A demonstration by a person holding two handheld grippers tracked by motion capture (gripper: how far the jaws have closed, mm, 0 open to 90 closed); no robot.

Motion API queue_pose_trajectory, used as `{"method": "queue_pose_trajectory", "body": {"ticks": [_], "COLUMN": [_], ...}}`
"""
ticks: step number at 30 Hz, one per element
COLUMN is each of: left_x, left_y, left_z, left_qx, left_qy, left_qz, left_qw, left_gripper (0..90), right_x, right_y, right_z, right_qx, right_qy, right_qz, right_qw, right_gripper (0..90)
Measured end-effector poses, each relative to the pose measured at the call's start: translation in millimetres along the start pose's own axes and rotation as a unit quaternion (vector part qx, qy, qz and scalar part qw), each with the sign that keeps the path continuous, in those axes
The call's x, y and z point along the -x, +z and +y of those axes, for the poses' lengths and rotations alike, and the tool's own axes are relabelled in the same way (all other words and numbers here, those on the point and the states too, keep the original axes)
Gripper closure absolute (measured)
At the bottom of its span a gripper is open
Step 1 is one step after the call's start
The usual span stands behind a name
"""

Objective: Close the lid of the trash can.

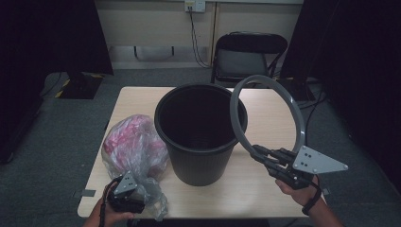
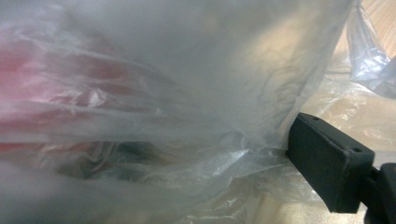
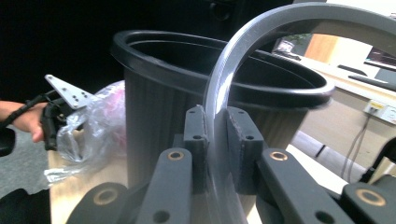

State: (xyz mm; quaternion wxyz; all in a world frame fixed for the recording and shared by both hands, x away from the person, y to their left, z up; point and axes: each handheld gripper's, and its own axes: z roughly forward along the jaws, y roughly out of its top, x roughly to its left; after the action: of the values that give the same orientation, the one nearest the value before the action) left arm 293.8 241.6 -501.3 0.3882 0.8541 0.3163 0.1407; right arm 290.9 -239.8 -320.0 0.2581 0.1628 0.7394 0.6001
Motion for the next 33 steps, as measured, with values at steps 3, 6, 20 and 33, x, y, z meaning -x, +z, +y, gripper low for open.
{"method": "queue_pose_trajectory", "body": {"ticks": [3, 6, 20, 33], "left_x": [0.0, 0.0, 0.0, 0.1], "left_y": [0.0, 0.0, 0.0, 0.0], "left_z": [0.0, 0.0, 0.0, -0.1], "left_qx": [0.0, 0.0, 0.0, 0.0], "left_qy": [0.0, 0.0, 0.0, 0.0], "left_qz": [0.0, 0.0, 0.0, 0.0], "left_qw": [1.0, 1.0, 1.0, 1.0], "left_gripper": [20.7, 20.7, 20.7, 20.7], "right_x": [-0.9, -2.0, -8.6, -13.4], "right_y": [4.7, 9.4, 28.8, 47.4], "right_z": [6.1, 11.9, 36.5, 56.3], "right_qx": [-0.003, -0.006, -0.034, -0.061], "right_qy": [-0.004, -0.007, -0.022, -0.033], "right_qz": [0.008, 0.017, 0.053, 0.082], "right_qw": [1.0, 0.9998, 0.9978, 0.9942], "right_gripper": [79.2, 79.2, 79.2, 79.2]}}
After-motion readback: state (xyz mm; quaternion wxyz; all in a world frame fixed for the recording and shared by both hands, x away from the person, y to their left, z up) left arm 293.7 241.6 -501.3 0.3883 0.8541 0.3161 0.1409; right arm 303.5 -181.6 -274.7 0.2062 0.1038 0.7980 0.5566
